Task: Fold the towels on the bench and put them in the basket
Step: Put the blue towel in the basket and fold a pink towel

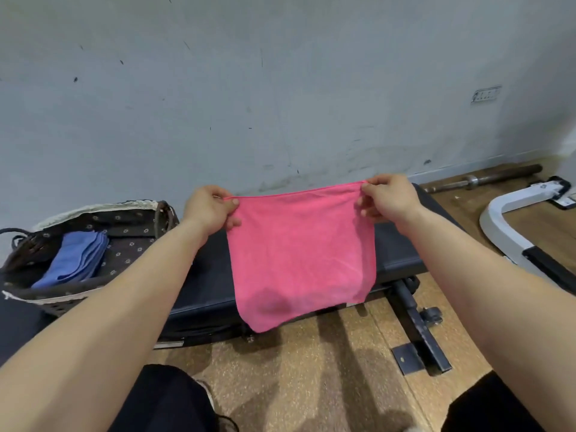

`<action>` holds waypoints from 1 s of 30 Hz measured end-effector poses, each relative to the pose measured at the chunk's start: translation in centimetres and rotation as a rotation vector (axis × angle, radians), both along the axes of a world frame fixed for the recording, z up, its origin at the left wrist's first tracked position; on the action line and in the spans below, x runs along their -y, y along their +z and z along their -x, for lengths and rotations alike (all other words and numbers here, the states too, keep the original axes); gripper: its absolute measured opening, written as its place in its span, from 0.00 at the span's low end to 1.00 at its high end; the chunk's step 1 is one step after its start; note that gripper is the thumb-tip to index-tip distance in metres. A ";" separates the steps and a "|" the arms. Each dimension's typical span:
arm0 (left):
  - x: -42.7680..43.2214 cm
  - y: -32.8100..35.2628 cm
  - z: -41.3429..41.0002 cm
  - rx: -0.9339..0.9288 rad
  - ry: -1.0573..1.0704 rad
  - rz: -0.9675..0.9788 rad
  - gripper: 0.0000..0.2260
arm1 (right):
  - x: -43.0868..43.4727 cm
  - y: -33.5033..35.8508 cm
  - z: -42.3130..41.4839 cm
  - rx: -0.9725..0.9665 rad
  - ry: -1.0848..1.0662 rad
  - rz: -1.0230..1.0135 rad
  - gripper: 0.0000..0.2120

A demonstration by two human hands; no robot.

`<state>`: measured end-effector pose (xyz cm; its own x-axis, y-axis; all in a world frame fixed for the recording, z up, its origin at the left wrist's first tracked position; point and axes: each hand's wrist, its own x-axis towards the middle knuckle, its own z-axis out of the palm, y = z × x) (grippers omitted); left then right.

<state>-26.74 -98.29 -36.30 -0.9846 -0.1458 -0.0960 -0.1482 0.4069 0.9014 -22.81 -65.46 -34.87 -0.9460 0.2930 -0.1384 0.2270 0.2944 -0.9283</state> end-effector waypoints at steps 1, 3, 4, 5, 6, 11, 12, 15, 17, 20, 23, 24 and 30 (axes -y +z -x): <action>-0.3 -0.4 0.9 -0.006 0.014 -0.037 0.04 | 0.0 -0.2 1.1 0.017 -0.005 0.012 0.09; -0.7 -1.2 2.9 -0.039 0.025 -0.039 0.05 | -0.1 -0.8 3.4 0.041 -0.009 0.011 0.09; -0.8 -1.6 3.9 -0.054 0.027 -0.033 0.06 | -0.1 -1.1 4.5 0.055 -0.010 0.007 0.09; -0.9 -1.8 4.9 -0.063 0.029 -0.028 0.07 | -0.1 -1.4 5.5 0.068 -0.009 0.003 0.10; -0.9 -2.1 5.8 -0.068 0.034 -0.021 0.08 | -0.1 -1.6 6.5 0.079 -0.004 0.000 0.10; -0.4 -2.7 9.3 -0.116 0.037 0.095 0.08 | 0.0 -2.1 9.9 0.064 0.033 -0.020 0.09; -0.3 -2.6 9.8 -0.133 0.042 0.105 0.08 | 0.0 -2.0 10.3 0.045 0.034 -0.002 0.09; -0.2 -2.4 10.2 -0.151 0.053 0.138 0.07 | -0.1 -1.6 10.5 -0.019 0.027 0.055 0.10; 0.1 -2.6 9.5 -0.152 0.052 0.153 0.06 | -0.3 -1.6 9.7 -0.042 0.034 0.078 0.09; 0.0 -3.5 7.0 -0.140 0.021 0.191 0.04 | -0.3 -2.6 7.4 -0.027 0.058 0.130 0.09; -0.3 -5.3 3.5 -0.121 -0.028 0.313 0.04 | -0.1 -4.4 4.5 0.035 0.059 0.175 0.08; -0.3 -5.9 2.3 -0.115 -0.041 0.342 0.05 | -0.1 -5.1 3.6 0.054 0.045 0.182 0.08; -0.4 -8.7 -3.6 -0.216 -0.094 0.425 0.04 | -1.1 -8.3 0.6 0.033 0.007 -0.164 0.06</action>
